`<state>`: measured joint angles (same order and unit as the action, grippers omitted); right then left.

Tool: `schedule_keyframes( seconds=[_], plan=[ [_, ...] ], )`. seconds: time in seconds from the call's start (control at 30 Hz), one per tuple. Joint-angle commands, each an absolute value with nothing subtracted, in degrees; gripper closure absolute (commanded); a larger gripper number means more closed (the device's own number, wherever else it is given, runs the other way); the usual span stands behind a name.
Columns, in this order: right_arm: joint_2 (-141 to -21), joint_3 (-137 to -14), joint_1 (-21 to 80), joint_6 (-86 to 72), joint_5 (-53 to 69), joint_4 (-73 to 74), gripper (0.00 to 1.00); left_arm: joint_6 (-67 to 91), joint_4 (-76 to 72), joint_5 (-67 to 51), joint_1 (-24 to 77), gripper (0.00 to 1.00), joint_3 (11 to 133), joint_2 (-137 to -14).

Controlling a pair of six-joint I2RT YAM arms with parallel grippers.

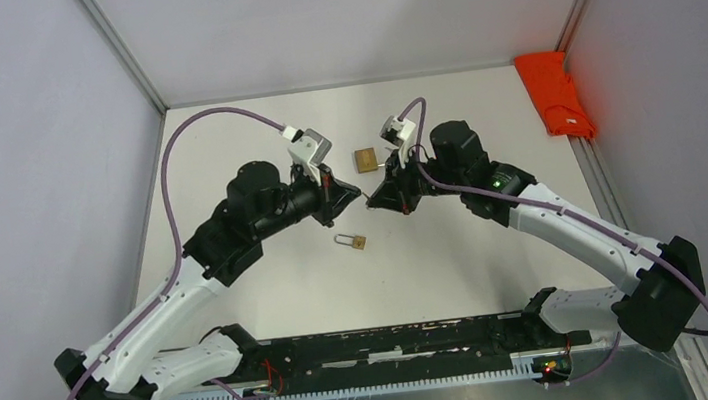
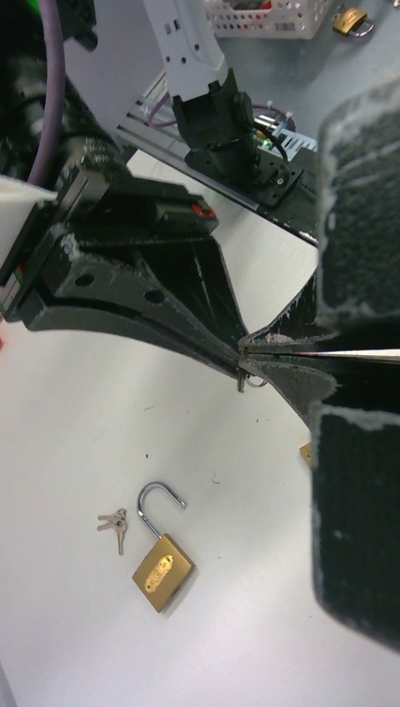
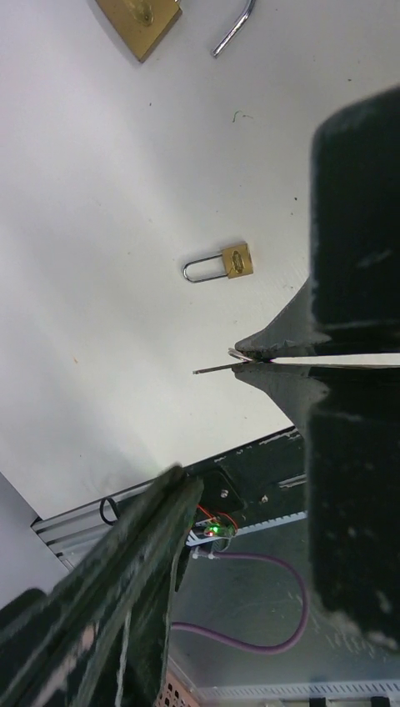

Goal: Unlock with the key
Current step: Pick up the key from the center of the board.

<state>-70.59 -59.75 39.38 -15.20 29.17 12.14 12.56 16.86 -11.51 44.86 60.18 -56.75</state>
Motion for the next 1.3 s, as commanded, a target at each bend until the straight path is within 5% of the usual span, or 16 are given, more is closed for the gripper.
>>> schedule_keyframes(
  seconds=[0.0,1.27],
  plan=[
    [-70.92,-60.78,39.74,-16.14,30.82,10.48,1.0,11.72,13.92,-9.17,45.09,0.98,61.72,-59.48],
    [-71.18,-69.63,40.12,-15.35,26.83,13.11,1.0,13.36,13.04,-6.77,45.1,0.98,55.6,-61.47]
  ],
)
